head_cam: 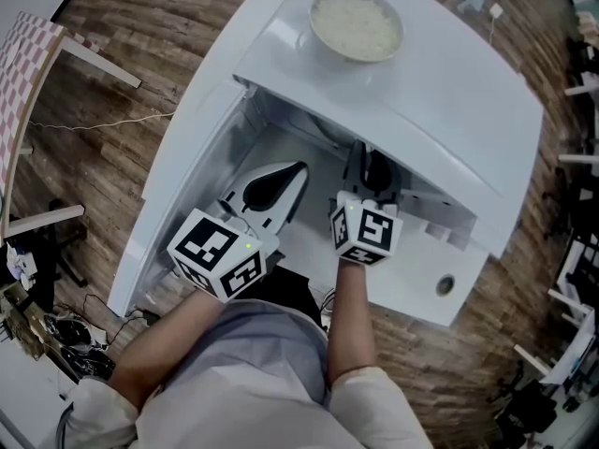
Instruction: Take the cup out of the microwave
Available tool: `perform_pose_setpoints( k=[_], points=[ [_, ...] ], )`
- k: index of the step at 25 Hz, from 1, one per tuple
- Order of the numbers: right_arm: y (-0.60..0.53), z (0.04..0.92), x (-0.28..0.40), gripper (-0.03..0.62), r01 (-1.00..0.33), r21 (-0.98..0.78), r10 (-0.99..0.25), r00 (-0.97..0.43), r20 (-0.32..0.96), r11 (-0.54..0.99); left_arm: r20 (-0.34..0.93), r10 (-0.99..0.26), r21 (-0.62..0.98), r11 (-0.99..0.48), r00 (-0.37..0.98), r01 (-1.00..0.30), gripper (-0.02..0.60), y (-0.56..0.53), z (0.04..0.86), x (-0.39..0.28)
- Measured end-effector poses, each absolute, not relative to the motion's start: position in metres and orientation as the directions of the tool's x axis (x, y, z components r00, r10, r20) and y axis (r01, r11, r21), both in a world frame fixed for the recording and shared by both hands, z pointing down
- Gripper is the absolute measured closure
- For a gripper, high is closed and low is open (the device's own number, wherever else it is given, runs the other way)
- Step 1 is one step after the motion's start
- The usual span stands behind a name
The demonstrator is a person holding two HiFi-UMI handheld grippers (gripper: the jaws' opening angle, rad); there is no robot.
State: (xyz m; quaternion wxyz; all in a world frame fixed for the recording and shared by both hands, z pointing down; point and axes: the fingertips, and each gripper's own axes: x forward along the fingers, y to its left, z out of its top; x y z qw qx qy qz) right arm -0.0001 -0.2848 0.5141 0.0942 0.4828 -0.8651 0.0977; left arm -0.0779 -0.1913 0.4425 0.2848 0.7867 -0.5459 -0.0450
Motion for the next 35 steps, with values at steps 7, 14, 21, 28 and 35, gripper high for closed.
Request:
perform_pose_setpoints(
  k=[7, 14, 21, 28, 35],
  points=[
    [-0.288, 0.514, -0.008, 0.511, -0.830, -0.015, -0.800, -0.542, 0.257, 0.557, 0.239, -0.885, 0.500, -0.240, 0.399, -0.832, 0.574, -0.190, 0.442, -0.078],
    [-0.284, 0.499, 0.003, 0.521, -0.856, -0.007, -0.836, -0.506, 0.212, 0.516, 0.236, -0.894, 0.495, -0.226, 0.380, -0.839, 0.574, -0.189, 0.441, -0.087],
    [-0.283, 0.487, 0.012, 0.530, -0.872, -0.024, -0.855, -0.485, 0.182, 0.489, 0.228, -0.897, 0.492, -0.229, 0.379, -0.840, 0.574, -0.187, 0.437, -0.085],
    [-0.277, 0.484, 0.021, 0.530, -0.872, -0.034, -0.857, -0.486, 0.172, 0.488, 0.226, -0.898, 0.489, -0.230, 0.377, -0.841, 0.574, -0.185, 0.435, -0.083],
    [-0.265, 0.476, 0.028, 0.530, -0.864, -0.025, -0.852, -0.499, 0.159, 0.502, 0.224, -0.902, 0.488, -0.224, 0.369, -0.844, 0.574, -0.185, 0.433, -0.082]
  ],
)
